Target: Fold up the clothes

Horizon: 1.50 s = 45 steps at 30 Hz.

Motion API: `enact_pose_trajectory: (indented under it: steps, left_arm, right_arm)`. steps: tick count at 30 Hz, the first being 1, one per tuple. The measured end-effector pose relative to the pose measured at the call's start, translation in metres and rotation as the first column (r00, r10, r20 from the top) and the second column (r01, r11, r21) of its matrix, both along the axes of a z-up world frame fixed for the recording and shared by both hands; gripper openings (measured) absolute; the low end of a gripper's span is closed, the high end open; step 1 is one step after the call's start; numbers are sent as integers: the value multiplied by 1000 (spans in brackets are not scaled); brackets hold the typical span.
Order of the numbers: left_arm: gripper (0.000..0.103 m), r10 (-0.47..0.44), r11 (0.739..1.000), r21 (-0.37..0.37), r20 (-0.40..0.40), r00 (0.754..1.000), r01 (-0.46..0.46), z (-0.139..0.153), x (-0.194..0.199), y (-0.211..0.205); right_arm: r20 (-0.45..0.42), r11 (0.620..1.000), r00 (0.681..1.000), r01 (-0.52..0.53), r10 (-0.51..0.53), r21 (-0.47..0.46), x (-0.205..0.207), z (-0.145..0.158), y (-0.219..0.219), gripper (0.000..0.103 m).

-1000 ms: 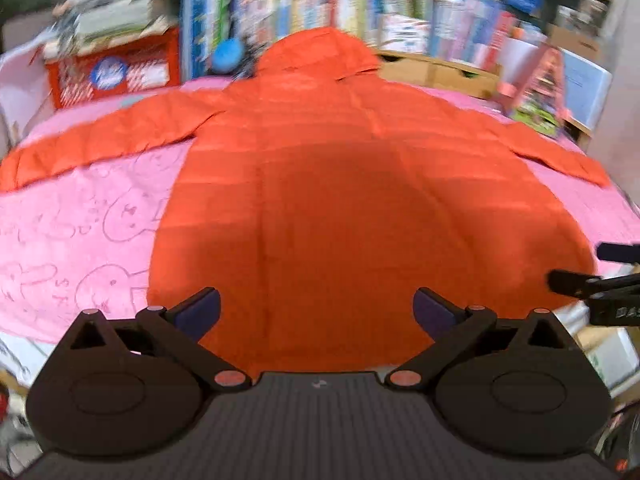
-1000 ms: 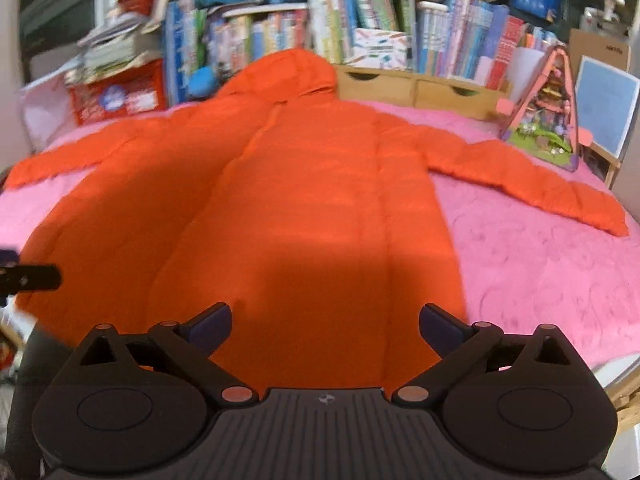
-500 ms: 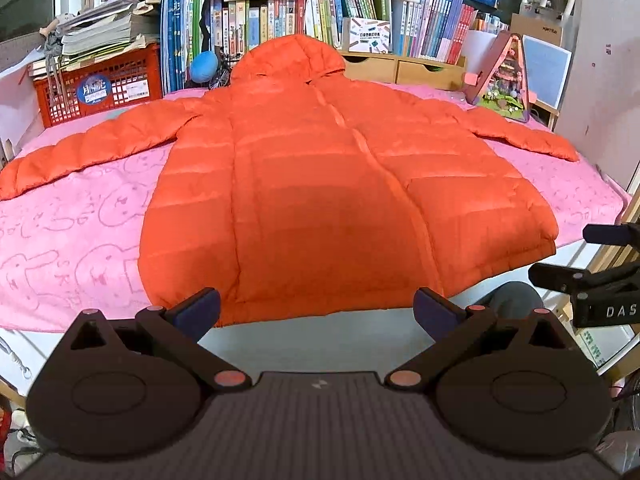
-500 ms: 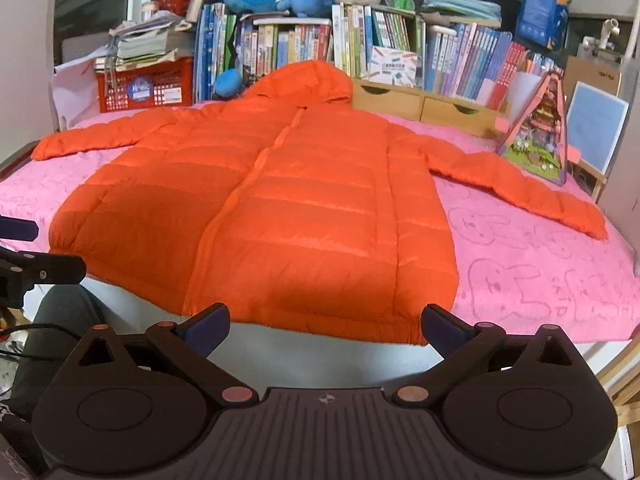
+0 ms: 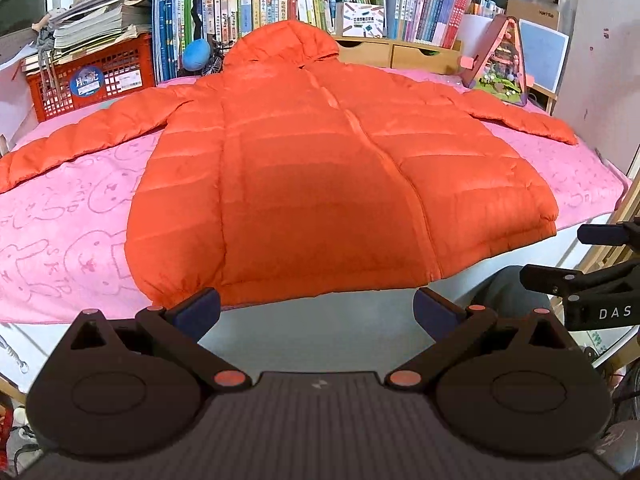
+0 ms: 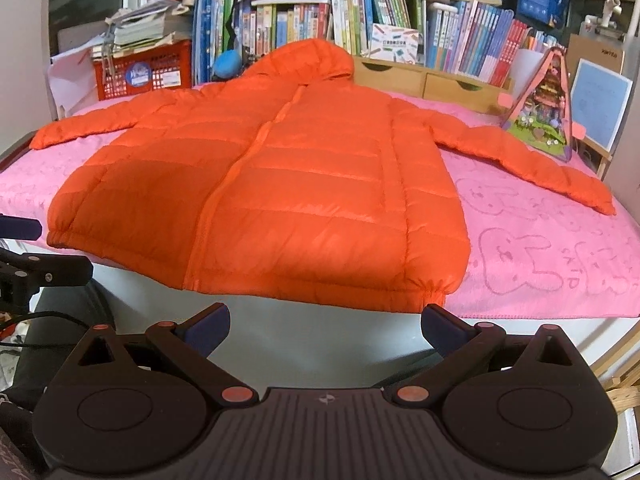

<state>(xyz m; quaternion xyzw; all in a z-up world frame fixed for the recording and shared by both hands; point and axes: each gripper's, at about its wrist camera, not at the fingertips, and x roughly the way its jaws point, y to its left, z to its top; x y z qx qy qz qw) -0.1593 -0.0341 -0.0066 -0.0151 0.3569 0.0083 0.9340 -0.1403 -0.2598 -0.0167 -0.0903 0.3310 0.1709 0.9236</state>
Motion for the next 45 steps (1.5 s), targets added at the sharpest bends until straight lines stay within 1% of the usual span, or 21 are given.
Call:
enact_pose_trajectory:
  steps: [11,19,27,36,39,41,43,44,45]
  left_arm:
    - [103,0,1000,8,-9,1000,0,-2,3,-4]
    - [103,8,1000,1,-19,1000,-8,-4,3,-4]
    - [103,2,1000,10,-26,1000,-2,-6,4,-7]
    - [103,-50,999,-7,43,998,50,10,15,1]
    - [103,-66,998,-12,67,996,67,16,19,4]
    - [103,-75,997,-8,142,987,77,34,38,10]
    - [103,-59,998,2,183,981,60,49,65,17]
    - [103,-46,999,1,185,982,46,51,76,21]
    - [103,-32,999,0,187,982,33,54,88,26]
  right_arm:
    - [-15,1000,1000,-5,5,2,0,-4,3,103]
    - [-20,1000,999,-30,30,-6,-2,-6,9,103]
    - [14,998,998,-66,66,21,-6,0,8,103]
    - [35,995,995,-94,93,27,-10,3,12,103]
    - [77,995,993,-91,87,46,0,12,6,103]
    - [130,993,989,-77,65,92,17,23,-9,103]
    - [194,986,981,-20,-12,164,47,31,-34,103]
    - [219,979,974,20,-65,203,64,35,-49,103]
    - [226,963,962,95,-153,250,87,36,-69,103]
